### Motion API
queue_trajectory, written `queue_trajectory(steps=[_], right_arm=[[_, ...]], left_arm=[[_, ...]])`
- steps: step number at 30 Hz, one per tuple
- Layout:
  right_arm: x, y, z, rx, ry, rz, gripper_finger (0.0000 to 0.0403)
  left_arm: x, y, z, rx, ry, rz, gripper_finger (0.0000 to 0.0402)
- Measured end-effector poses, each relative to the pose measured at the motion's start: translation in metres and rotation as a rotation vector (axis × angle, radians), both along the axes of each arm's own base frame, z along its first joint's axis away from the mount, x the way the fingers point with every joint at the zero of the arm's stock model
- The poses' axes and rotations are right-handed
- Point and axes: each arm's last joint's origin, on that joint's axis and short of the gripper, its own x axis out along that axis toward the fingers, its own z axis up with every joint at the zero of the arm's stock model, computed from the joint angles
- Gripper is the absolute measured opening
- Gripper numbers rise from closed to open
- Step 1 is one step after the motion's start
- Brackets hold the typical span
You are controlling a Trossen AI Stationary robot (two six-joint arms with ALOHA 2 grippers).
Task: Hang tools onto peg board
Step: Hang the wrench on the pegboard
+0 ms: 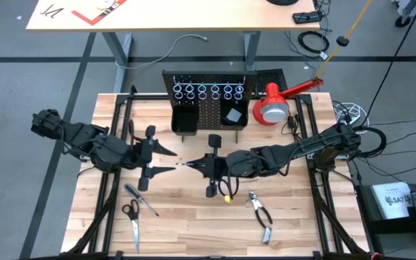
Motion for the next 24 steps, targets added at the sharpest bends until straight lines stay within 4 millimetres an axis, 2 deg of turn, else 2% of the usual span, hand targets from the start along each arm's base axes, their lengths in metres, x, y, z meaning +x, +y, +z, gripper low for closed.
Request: queue_trajectory(steps=[8,13,17,24], right_arm=[[0.000,0.000,0.000,0.002,0.000,-0.001,0.0000],[0.000,0.000,0.000,0.008,-0.001,-0.002,0.0000],[0.000,0.000,0.000,0.010,-0.001,-0.003,0.0000],[0.000,0.000,0.000,0.010,0.002,-0.005,0.0000]], left_arm=[[0.012,-0.004,-0.007,0.014,0.031,0.008,0.0194],[0.022,-0.004,-0.012,0.020,0.038,0.022,0.0178],[0.026,-0.002,-0.012,0.019,0.028,0.034,0.0150],[0.028,0.000,-0.011,0.000,0.023,0.017,0.0076]])
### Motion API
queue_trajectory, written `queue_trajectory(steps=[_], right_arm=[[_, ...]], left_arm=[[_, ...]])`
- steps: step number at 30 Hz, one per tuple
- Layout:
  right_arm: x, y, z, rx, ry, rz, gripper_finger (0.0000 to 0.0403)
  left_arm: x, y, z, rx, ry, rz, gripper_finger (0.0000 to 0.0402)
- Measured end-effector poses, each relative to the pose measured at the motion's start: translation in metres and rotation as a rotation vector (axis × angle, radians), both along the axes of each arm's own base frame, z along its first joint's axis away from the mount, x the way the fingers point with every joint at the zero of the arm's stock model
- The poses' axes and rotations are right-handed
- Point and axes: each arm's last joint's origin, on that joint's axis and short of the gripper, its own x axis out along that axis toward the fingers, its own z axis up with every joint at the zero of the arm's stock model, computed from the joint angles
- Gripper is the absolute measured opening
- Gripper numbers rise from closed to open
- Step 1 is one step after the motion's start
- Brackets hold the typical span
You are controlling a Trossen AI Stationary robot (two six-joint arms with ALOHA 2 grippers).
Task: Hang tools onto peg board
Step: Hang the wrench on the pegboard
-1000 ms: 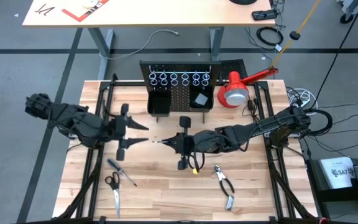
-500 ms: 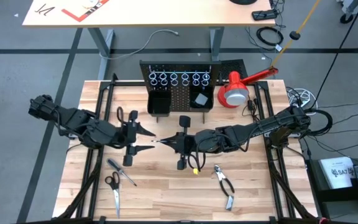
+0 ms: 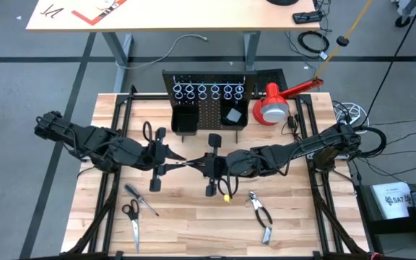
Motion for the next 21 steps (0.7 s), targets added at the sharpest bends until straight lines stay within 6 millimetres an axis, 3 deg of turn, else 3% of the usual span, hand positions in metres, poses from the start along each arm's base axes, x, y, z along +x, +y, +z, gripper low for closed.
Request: queue_trajectory(steps=[6,15,21], right_arm=[[0.000,0.000,0.000,0.004,0.001,0.001,0.0000],[0.000,0.000,0.000,0.002,0.002,-0.001,0.0002],[-0.001,0.000,-0.002,-0.002,0.023,0.002,0.0045]], left_arm=[[0.000,0.000,0.000,0.021,0.000,-0.012,0.0022],[0.001,0.000,0.000,0.064,0.001,0.000,0.0022],[-0.007,0.004,0.019,0.064,0.009,0.004,0.0022]])
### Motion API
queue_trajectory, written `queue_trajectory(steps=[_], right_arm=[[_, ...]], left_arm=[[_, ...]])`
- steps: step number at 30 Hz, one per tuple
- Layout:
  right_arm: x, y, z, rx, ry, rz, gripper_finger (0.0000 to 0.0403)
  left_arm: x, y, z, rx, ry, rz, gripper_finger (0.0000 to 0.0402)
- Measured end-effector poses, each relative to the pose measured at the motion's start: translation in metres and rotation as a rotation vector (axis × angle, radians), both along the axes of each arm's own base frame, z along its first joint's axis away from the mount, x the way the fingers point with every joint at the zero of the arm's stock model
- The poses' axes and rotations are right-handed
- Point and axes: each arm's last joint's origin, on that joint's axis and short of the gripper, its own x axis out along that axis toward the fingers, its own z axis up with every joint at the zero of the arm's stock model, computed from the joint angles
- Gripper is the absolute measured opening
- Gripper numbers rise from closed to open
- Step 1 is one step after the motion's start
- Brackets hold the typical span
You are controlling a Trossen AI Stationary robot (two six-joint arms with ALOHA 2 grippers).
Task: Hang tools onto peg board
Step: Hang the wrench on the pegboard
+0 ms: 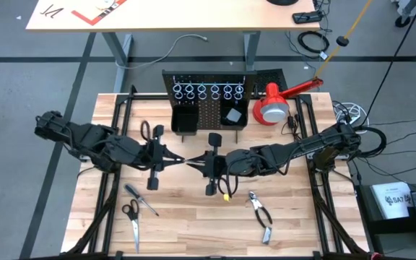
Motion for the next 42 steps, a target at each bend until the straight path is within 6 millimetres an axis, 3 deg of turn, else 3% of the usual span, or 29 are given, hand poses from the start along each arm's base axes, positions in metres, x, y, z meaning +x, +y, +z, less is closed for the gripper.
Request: queue_trajectory(steps=[9,18,29,42], right_arm=[[-0.003,0.001,-0.008,0.049,0.071,-0.003,0.0097],[-0.004,0.000,-0.012,0.089,0.113,-0.023,0.0104],[-0.010,0.011,-0.020,0.105,0.198,0.014,0.0104],[-0.014,0.017,-0.024,0.089,0.243,0.026,0.0105]], left_arm=[[-0.031,0.020,0.066,0.020,-0.069,0.077,0.0022],[-0.031,0.050,0.100,0.054,0.006,0.232,0.0022],[-0.016,0.082,0.114,-0.006,0.045,0.431,0.0022],[-0.026,0.099,0.116,-0.098,0.097,0.546,0.0022]])
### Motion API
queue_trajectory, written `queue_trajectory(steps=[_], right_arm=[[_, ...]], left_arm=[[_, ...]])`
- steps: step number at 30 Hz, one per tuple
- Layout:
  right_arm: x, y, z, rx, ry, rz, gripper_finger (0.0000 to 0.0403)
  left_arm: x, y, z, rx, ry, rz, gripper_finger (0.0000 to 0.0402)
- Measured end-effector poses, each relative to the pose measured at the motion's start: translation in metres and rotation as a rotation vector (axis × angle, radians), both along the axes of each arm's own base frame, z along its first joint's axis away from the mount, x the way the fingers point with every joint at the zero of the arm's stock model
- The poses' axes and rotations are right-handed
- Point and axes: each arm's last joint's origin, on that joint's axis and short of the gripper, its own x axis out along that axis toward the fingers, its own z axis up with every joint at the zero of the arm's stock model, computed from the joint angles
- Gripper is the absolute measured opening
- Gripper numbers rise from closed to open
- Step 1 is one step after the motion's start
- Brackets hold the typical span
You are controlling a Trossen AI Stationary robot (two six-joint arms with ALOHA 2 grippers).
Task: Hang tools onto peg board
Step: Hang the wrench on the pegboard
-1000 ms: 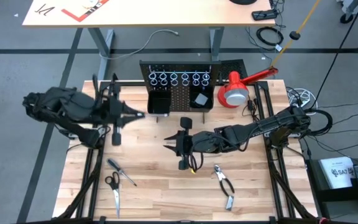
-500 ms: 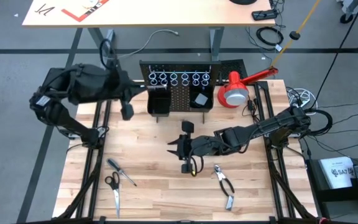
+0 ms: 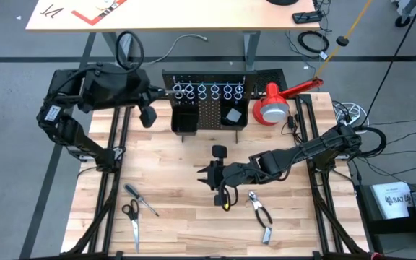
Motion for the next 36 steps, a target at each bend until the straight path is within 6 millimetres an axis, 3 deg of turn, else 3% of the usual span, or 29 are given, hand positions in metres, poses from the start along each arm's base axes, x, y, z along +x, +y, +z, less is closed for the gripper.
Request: queue_trajectory(steps=[14,21,36], right_arm=[[0.000,0.000,-0.001,-0.003,0.009,0.000,0.0105],[0.006,0.002,-0.012,-0.002,0.042,0.022,0.0105],[0.010,0.003,-0.017,-0.030,0.044,0.028,0.0105]], left_arm=[[-0.014,0.001,-0.002,-0.027,0.042,-0.019,0.0022],[-0.021,-0.003,-0.005,-0.092,0.098,-0.158,0.0022],[0.020,-0.005,-0.023,-0.160,0.202,-0.299,0.0022]])
